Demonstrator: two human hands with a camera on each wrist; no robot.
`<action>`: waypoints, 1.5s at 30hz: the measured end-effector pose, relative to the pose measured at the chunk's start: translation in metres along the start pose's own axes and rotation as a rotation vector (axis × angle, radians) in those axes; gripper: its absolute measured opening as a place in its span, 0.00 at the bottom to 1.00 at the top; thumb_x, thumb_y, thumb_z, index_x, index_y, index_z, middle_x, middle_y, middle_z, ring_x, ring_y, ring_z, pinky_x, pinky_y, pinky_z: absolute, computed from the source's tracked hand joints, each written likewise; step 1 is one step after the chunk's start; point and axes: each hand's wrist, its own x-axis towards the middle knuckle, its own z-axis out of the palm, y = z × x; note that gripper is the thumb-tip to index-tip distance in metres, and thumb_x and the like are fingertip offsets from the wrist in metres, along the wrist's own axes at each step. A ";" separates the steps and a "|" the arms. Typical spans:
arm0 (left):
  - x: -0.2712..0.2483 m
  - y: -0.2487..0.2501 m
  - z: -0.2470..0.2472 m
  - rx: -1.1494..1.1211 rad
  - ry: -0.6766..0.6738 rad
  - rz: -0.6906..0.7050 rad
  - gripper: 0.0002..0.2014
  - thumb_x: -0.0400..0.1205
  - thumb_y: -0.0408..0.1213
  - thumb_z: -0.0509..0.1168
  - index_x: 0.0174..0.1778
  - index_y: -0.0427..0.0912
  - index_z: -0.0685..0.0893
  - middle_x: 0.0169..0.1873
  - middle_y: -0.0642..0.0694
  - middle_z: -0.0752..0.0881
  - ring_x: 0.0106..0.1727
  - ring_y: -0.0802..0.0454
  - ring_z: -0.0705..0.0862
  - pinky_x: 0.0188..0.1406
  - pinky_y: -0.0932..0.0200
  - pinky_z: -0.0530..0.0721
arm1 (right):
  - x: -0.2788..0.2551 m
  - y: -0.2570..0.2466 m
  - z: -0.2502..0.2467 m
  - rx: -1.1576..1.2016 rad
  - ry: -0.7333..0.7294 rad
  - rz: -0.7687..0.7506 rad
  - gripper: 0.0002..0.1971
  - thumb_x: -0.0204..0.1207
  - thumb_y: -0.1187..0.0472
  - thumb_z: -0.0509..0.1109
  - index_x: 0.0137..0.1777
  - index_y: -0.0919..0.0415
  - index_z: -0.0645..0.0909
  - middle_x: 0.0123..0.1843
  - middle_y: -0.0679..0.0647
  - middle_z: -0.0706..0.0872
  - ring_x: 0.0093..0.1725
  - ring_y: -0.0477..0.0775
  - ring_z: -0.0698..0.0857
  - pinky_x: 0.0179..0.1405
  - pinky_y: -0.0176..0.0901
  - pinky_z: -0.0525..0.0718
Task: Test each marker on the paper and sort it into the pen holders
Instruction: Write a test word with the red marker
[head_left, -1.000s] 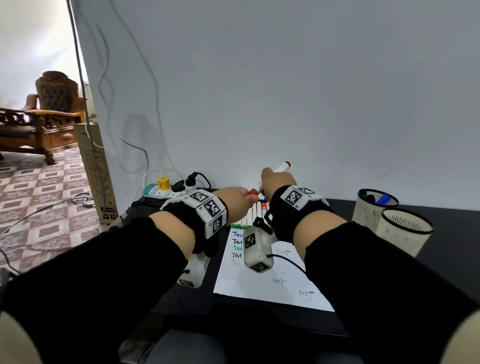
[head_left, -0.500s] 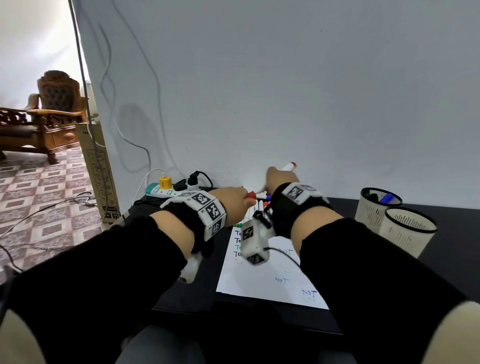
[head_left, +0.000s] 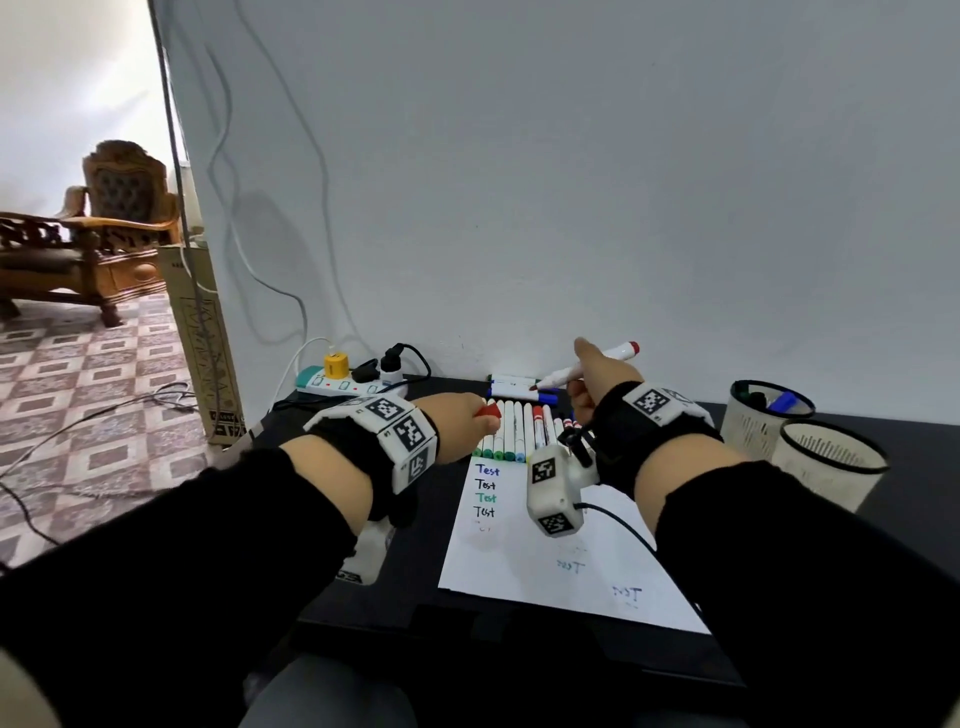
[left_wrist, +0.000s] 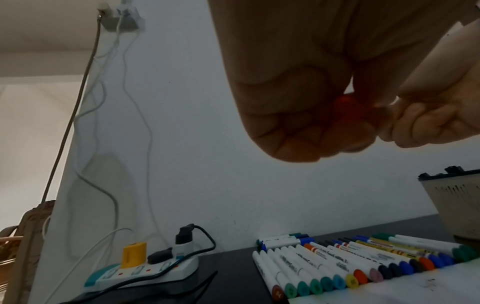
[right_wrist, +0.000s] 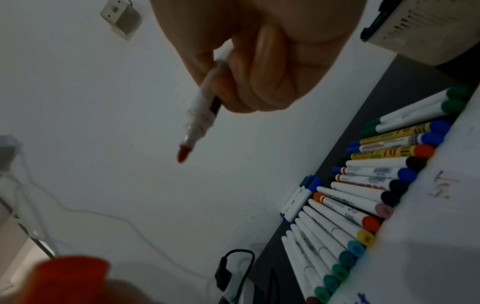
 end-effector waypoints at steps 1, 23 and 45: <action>0.002 -0.003 0.002 -0.025 0.006 -0.016 0.16 0.87 0.47 0.51 0.62 0.40 0.75 0.55 0.43 0.83 0.56 0.47 0.81 0.51 0.58 0.74 | 0.001 0.003 0.000 0.056 -0.024 0.008 0.19 0.78 0.49 0.67 0.31 0.61 0.74 0.25 0.54 0.74 0.17 0.47 0.68 0.14 0.35 0.64; 0.021 -0.056 0.071 -0.481 0.145 -0.117 0.13 0.87 0.40 0.54 0.65 0.44 0.75 0.48 0.54 0.85 0.50 0.56 0.80 0.51 0.62 0.74 | 0.005 0.127 0.030 -0.202 -0.016 0.256 0.13 0.74 0.55 0.69 0.34 0.63 0.77 0.25 0.55 0.78 0.22 0.51 0.70 0.26 0.43 0.68; 0.040 -0.052 0.088 -0.494 0.176 -0.094 0.15 0.86 0.44 0.54 0.67 0.47 0.75 0.46 0.57 0.84 0.52 0.55 0.83 0.50 0.61 0.77 | -0.005 0.131 0.034 -0.490 -0.098 0.160 0.22 0.72 0.39 0.70 0.29 0.57 0.82 0.33 0.50 0.81 0.32 0.51 0.76 0.41 0.43 0.75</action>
